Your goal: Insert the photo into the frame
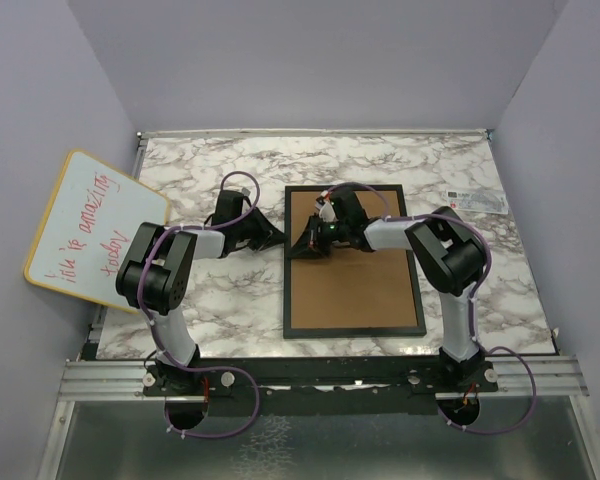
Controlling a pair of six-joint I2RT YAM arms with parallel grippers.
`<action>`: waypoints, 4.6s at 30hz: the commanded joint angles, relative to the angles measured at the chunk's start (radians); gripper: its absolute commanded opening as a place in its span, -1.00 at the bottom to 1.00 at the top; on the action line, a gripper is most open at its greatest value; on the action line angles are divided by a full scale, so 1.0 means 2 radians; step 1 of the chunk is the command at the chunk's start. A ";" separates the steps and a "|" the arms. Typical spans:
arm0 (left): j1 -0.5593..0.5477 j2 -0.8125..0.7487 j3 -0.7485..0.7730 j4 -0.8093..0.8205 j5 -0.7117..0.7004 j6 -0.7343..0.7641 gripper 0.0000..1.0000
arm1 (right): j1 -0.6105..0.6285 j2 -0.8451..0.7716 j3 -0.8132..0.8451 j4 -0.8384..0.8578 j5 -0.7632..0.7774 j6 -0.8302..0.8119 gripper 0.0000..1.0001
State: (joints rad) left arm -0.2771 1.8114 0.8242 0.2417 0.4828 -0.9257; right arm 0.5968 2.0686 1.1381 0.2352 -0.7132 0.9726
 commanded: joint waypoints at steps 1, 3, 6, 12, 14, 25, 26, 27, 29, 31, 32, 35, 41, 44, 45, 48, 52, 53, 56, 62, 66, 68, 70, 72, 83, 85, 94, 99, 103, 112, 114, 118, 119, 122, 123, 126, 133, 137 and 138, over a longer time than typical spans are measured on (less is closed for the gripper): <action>-0.013 0.036 -0.019 -0.090 -0.020 0.027 -1.00 | 0.003 0.016 0.011 -0.039 0.022 -0.020 -0.89; -0.013 0.036 -0.019 -0.091 -0.020 0.028 -1.00 | 0.003 0.020 0.014 -0.047 0.028 -0.022 -0.89; -0.013 0.035 -0.021 -0.091 -0.020 0.029 -1.00 | 0.003 0.024 0.014 -0.049 0.037 -0.021 -0.89; -0.013 0.034 -0.025 -0.091 -0.022 0.031 -1.00 | 0.003 0.023 0.007 -0.066 0.062 -0.021 -0.91; -0.013 0.034 -0.026 -0.091 -0.023 0.031 -1.00 | 0.002 0.021 0.002 -0.072 0.071 -0.023 -0.91; -0.007 0.038 -0.025 -0.108 -0.036 0.045 -1.00 | -0.012 0.018 -0.020 -0.079 0.104 -0.017 -0.94; -0.006 0.038 -0.025 -0.109 -0.037 0.045 -1.00 | -0.012 0.018 -0.023 -0.081 0.105 -0.017 -0.94; -0.005 0.039 -0.024 -0.109 -0.037 0.045 -1.00 | -0.014 0.016 -0.027 -0.081 0.106 -0.018 -0.94; -0.004 0.042 -0.023 -0.112 -0.037 0.045 -1.00 | -0.016 0.011 -0.037 -0.078 0.110 -0.016 -0.94; -0.003 0.044 -0.022 -0.115 -0.039 0.047 -1.00 | -0.020 0.007 -0.047 -0.070 0.113 -0.013 -0.95; -0.003 0.044 -0.022 -0.116 -0.040 0.048 -1.00 | -0.022 0.005 -0.052 -0.065 0.112 -0.011 -0.95; -0.001 0.046 -0.021 -0.119 -0.040 0.051 -1.00 | -0.023 0.005 -0.054 -0.064 0.112 -0.009 -0.95; 0.001 0.049 -0.017 -0.131 -0.047 0.055 -1.00 | -0.027 -0.003 -0.068 -0.057 0.128 0.006 -0.95; 0.003 0.050 -0.016 -0.142 -0.055 0.060 -1.00 | -0.033 -0.010 -0.082 -0.053 0.139 0.020 -0.95; 0.004 0.052 -0.016 -0.145 -0.057 0.061 -1.00 | -0.036 -0.011 -0.086 -0.053 0.142 0.023 -0.95; 0.008 0.054 -0.014 -0.153 -0.060 0.066 -1.00 | -0.039 -0.015 -0.093 -0.061 0.152 0.024 -0.95; 0.014 0.058 -0.013 -0.161 -0.063 0.073 -1.00 | -0.043 -0.017 -0.108 -0.064 0.161 0.034 -0.95; 0.015 0.059 -0.013 -0.163 -0.064 0.075 -1.00 | -0.045 -0.017 -0.112 -0.064 0.163 0.037 -0.95; 0.019 0.062 -0.011 -0.167 -0.064 0.079 -1.00 | -0.049 -0.017 -0.121 -0.068 0.170 0.044 -0.97; 0.026 0.071 -0.008 -0.174 -0.064 0.088 -1.00 | -0.058 -0.021 -0.140 -0.075 0.182 0.033 -0.96; 0.026 0.077 -0.004 -0.169 -0.054 0.091 -1.00 | -0.058 -0.026 -0.142 -0.070 0.181 0.005 -0.96; 0.027 0.074 -0.003 -0.162 -0.043 0.092 -1.00 | -0.058 -0.033 -0.141 -0.054 0.173 -0.003 -0.96; 0.027 0.069 -0.001 -0.150 -0.030 0.093 -1.00 | -0.058 -0.045 -0.137 -0.028 0.160 -0.013 -0.94; 0.026 0.063 0.002 -0.139 -0.011 0.095 -1.00 | -0.058 -0.058 -0.131 0.013 0.135 -0.021 -0.92; 0.026 0.020 0.006 -0.041 0.067 0.071 -0.34 | -0.054 -0.050 -0.125 0.220 -0.016 0.012 -0.60; 0.027 0.008 0.005 -0.028 0.074 0.067 -0.25 | -0.050 -0.045 -0.116 0.223 -0.027 0.013 -0.60; 0.012 0.028 0.009 0.013 0.110 0.059 0.02 | -0.036 -0.014 -0.086 0.153 -0.025 -0.010 -0.64; -0.010 0.053 0.027 -0.003 0.089 0.063 -0.08 | -0.031 -0.006 -0.082 0.145 -0.027 -0.011 -0.60; -0.012 0.065 0.038 -0.060 0.045 0.083 -0.33 | -0.029 0.000 -0.078 0.134 -0.030 -0.015 -0.68; -0.012 0.073 0.031 -0.100 0.010 0.092 -0.66 | -0.026 0.007 -0.074 0.114 -0.025 -0.020 -0.82; -0.012 0.074 0.033 -0.107 0.004 0.096 -0.67 | -0.026 0.005 -0.079 0.111 -0.026 -0.024 -0.87; -0.012 0.077 0.037 -0.117 -0.003 0.103 -0.69 | -0.026 -0.002 -0.090 0.103 -0.022 -0.029 -0.90; -0.012 0.079 0.038 -0.118 -0.004 0.104 -0.69 | -0.027 -0.004 -0.093 0.099 -0.019 -0.030 -0.90; -0.012 0.080 0.036 -0.120 -0.004 0.105 -0.70 | -0.027 -0.009 -0.097 0.087 -0.003 -0.033 -0.91; -0.012 0.080 0.035 -0.120 -0.004 0.105 -0.70 | -0.027 -0.009 -0.098 0.085 0.000 -0.033 -0.91; -0.012 0.080 0.033 -0.120 -0.004 0.108 -0.70 | -0.028 -0.012 -0.104 0.081 0.008 -0.031 -0.91; -0.012 0.079 0.028 -0.120 -0.005 0.108 -0.71 | -0.034 -0.018 -0.115 0.072 0.030 -0.029 -0.91; -0.012 0.078 0.026 -0.120 -0.005 0.110 -0.72 | -0.035 -0.011 -0.112 0.073 0.039 -0.024 -0.91; -0.012 0.078 0.026 -0.120 -0.005 0.110 -0.72 | -0.035 -0.010 -0.113 0.079 0.040 -0.021 -0.91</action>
State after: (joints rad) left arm -0.2893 1.8992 0.9302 0.1448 0.6579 -0.7803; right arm 0.5304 2.0228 0.9401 0.4755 -0.7212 0.9443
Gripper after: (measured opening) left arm 0.241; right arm 0.047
